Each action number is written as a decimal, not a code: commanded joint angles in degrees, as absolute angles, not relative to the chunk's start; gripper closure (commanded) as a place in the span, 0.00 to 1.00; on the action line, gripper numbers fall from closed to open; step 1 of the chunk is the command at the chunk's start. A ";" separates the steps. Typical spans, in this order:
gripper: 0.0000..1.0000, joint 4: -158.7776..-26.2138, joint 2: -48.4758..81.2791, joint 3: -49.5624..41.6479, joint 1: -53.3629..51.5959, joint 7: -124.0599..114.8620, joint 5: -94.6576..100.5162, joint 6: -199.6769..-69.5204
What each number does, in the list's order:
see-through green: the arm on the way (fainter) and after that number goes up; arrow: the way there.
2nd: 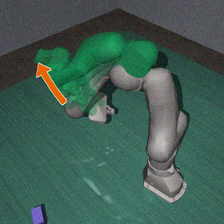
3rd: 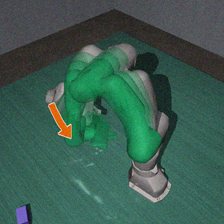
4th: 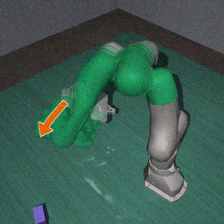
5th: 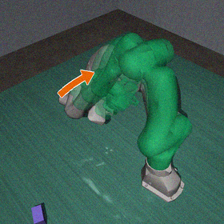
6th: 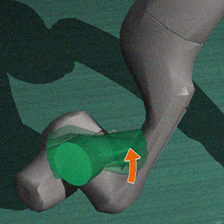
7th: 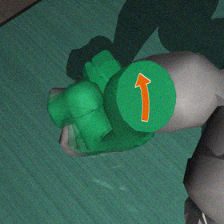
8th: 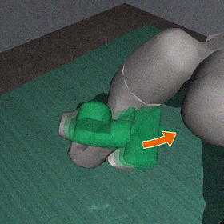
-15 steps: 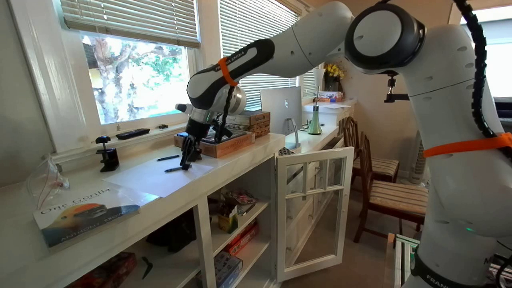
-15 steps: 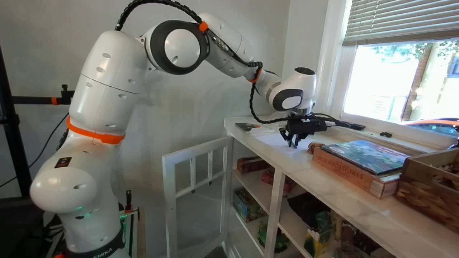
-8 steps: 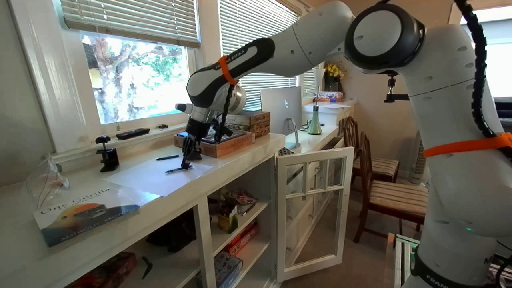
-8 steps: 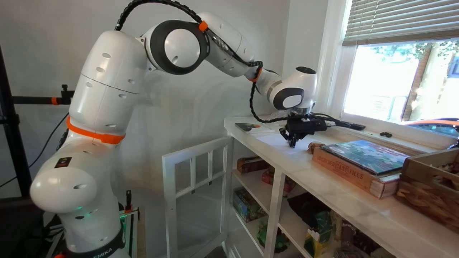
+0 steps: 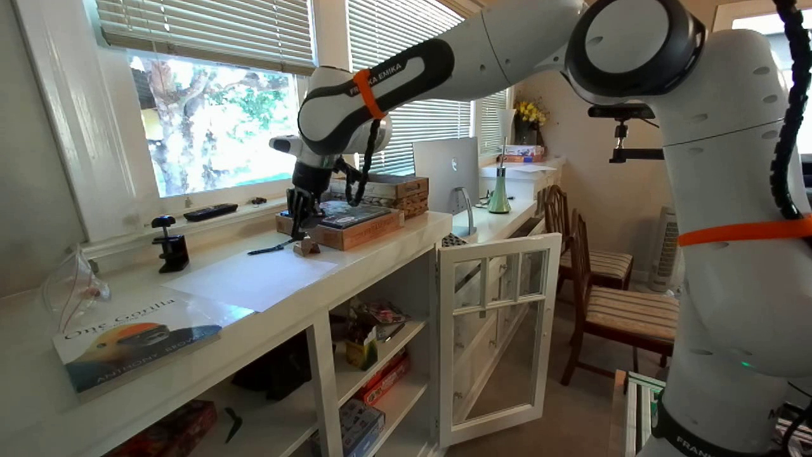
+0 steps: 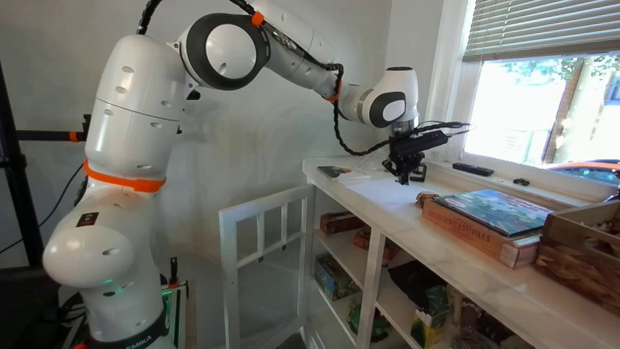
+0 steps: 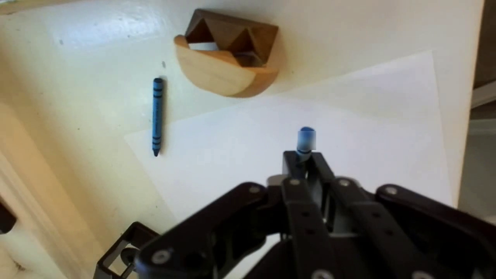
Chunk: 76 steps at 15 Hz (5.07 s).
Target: Draw some things on the paper with the crayon
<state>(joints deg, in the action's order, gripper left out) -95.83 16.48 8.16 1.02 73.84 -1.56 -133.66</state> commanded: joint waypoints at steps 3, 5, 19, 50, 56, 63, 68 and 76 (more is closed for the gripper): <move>0.97 -97.12 13.98 7.29 -1.80 78.34 9.38 -132.26; 0.97 -97.74 13.81 7.12 -2.63 79.70 13.20 -132.77; 0.97 -104.59 13.23 5.49 -6.03 81.16 36.70 -144.19; 0.97 -108.00 13.45 3.69 -5.79 79.53 39.31 -143.73; 0.97 -107.42 13.90 2.95 -5.77 77.71 40.53 -143.73; 0.97 -104.96 15.52 3.22 -6.29 76.07 42.16 -143.63; 0.97 -102.91 17.15 3.45 -6.85 75.34 43.90 -143.42; 0.97 -99.89 19.51 3.80 -7.47 75.41 45.99 -143.24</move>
<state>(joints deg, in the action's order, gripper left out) -101.83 17.65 3.82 -6.95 76.89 43.53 -142.91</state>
